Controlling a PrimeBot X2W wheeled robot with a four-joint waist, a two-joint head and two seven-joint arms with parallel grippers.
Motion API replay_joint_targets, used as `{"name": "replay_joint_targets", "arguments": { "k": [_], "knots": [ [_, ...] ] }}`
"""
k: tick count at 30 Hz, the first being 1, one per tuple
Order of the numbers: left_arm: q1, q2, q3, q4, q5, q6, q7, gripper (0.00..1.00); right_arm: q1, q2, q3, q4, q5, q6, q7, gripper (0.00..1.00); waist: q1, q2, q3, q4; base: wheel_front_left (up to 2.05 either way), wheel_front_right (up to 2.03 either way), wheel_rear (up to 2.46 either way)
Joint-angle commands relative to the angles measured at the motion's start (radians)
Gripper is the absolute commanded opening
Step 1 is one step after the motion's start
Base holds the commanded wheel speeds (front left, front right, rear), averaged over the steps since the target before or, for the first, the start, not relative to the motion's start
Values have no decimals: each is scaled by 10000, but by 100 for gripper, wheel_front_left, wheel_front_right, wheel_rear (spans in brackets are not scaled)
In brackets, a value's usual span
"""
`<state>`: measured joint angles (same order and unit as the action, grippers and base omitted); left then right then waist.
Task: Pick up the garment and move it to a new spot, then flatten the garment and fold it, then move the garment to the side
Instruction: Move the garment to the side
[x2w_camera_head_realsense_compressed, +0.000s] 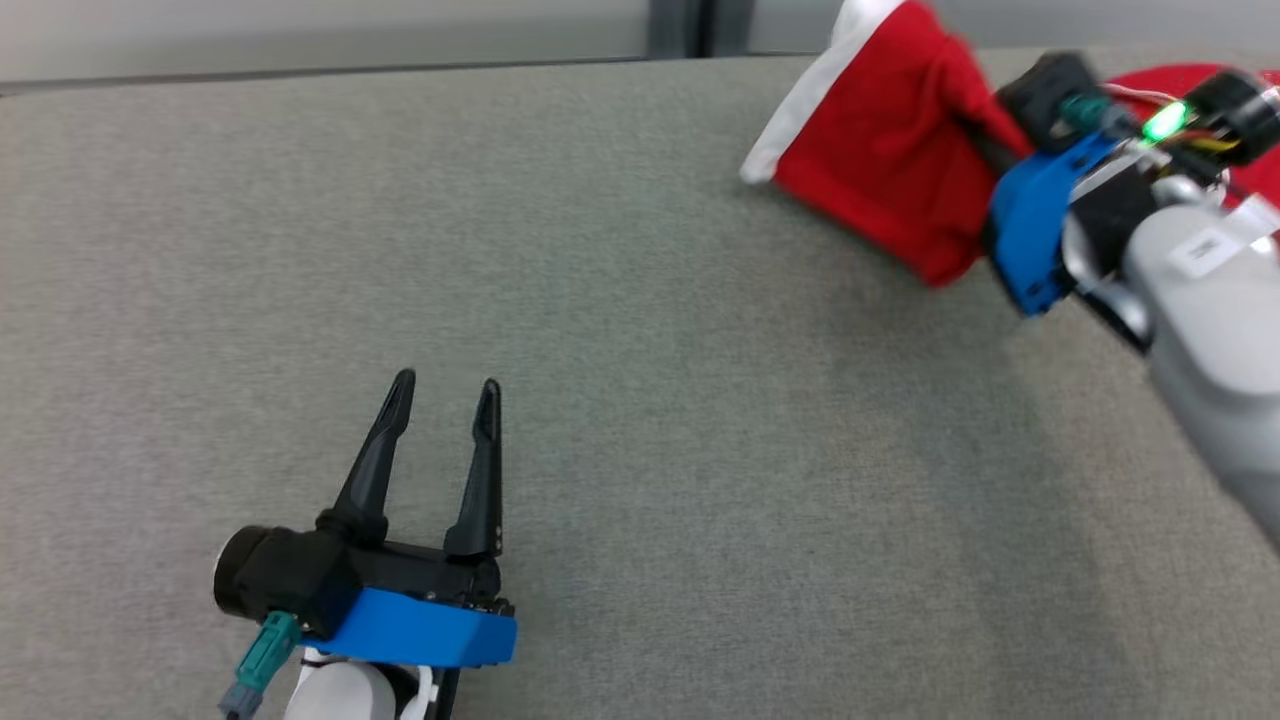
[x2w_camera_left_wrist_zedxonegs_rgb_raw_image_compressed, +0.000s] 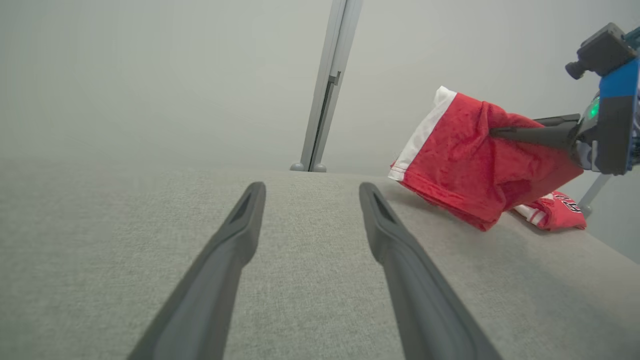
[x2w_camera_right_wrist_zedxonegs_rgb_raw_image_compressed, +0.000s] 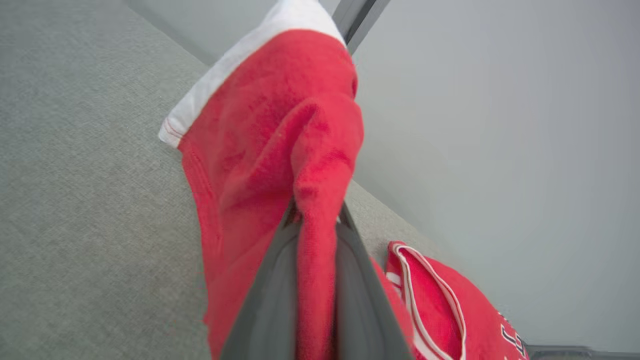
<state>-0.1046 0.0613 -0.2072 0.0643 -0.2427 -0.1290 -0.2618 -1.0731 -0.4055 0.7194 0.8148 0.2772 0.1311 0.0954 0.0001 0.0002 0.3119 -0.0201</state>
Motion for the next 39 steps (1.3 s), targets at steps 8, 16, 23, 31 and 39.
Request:
{"name": "replay_joint_targets", "arguments": {
  "k": [8, 16, 23, 31, 39],
  "knots": [
    [-619, 560, -336, -426, 189, -20, -40, 100, -1361, -875, -782, 990, 674, -5, -354, 0, -1, -2, 1240, -551, 0, 0, 0],
    [-1032, 1127, -469, -864, 332, -20, -38, 100, -1927, -1677, -1406, 1756, 274, -5, -570, 0, -1, -2, 2312, -1004, 0, 0, 0],
    [-1110, 1480, -473, -1226, 440, -20, -38, 100, -2252, -2463, -1884, 2281, -877, -5, -887, 0, -1, -2, 2845, -1103, 0, 0, 0],
    [-1066, 1730, -537, -1484, 455, -11, -5, 100, -2343, -2697, -2741, 2599, -2550, -5, -1087, 35, -1, -2, 3079, -1120, 0, 0, 0],
    [-1097, 1632, -742, -1350, 338, 38, 32, 100, -1773, -2520, -4597, 2048, -4629, -5, -1454, 100, -1, -2, 2887, -847, 0, 0, 0]
  ]
}}
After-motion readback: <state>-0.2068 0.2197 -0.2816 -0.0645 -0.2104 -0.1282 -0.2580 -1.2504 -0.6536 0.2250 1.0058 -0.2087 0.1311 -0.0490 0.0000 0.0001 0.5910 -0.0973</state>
